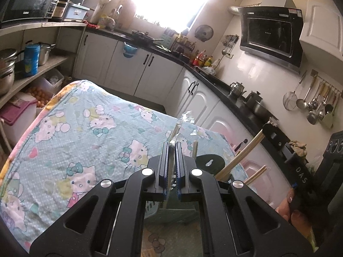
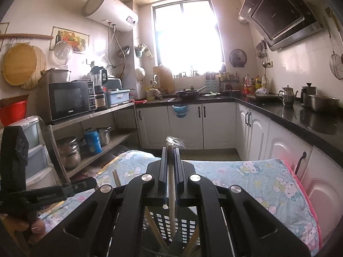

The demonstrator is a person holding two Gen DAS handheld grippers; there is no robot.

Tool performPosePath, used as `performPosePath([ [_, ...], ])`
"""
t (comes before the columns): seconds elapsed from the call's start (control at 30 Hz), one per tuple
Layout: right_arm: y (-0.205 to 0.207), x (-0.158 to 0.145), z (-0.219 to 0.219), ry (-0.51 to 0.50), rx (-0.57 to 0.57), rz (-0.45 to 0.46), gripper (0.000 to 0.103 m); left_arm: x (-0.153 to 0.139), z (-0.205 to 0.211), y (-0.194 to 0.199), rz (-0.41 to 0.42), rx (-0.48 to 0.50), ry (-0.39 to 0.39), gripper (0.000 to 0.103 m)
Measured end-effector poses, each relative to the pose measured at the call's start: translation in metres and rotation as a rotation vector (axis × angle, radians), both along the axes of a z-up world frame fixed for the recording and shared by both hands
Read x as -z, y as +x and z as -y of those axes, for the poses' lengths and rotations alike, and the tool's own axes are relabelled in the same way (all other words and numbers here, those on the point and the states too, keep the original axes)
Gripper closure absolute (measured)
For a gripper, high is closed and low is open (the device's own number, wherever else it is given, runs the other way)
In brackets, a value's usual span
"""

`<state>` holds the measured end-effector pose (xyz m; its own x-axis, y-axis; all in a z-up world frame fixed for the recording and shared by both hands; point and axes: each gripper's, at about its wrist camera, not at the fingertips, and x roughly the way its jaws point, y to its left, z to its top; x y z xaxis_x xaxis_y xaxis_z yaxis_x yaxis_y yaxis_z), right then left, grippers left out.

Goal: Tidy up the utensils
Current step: 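Lower the chopsticks into the caddy and open both tools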

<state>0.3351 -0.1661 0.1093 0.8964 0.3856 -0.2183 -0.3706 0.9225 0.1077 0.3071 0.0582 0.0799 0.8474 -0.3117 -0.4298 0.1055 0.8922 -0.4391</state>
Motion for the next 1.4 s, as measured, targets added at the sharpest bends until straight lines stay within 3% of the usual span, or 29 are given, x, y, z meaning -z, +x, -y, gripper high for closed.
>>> performPosePath([
  [0.33, 0.005, 0.023, 0.01, 0.052, -0.003, -0.013, 0.097, 0.002, 0.002, -0.005, 0.007, -0.031, 0.064, 0.102],
  [0.57, 0.006, 0.035, 0.023, 0.113, -0.002, -0.065, 0.097, 0.006, -0.002, -0.006, -0.002, -0.037, 0.061, 0.102],
  [1.03, -0.008, 0.051, 0.023, 0.056, -0.02, -0.178, 0.095, 0.008, -0.002, -0.009, -0.013, -0.039, 0.062, 0.102],
  [1.3, -0.017, 0.053, 0.022, 0.014, -0.025, -0.223, 0.077, 0.005, 0.006, -0.011, -0.022, -0.031, 0.086, 0.102],
  [1.4, -0.02, 0.055, 0.026, 0.022, -0.032, -0.239, 0.069, 0.003, 0.009, -0.011, -0.03, -0.029, 0.09, 0.092],
])
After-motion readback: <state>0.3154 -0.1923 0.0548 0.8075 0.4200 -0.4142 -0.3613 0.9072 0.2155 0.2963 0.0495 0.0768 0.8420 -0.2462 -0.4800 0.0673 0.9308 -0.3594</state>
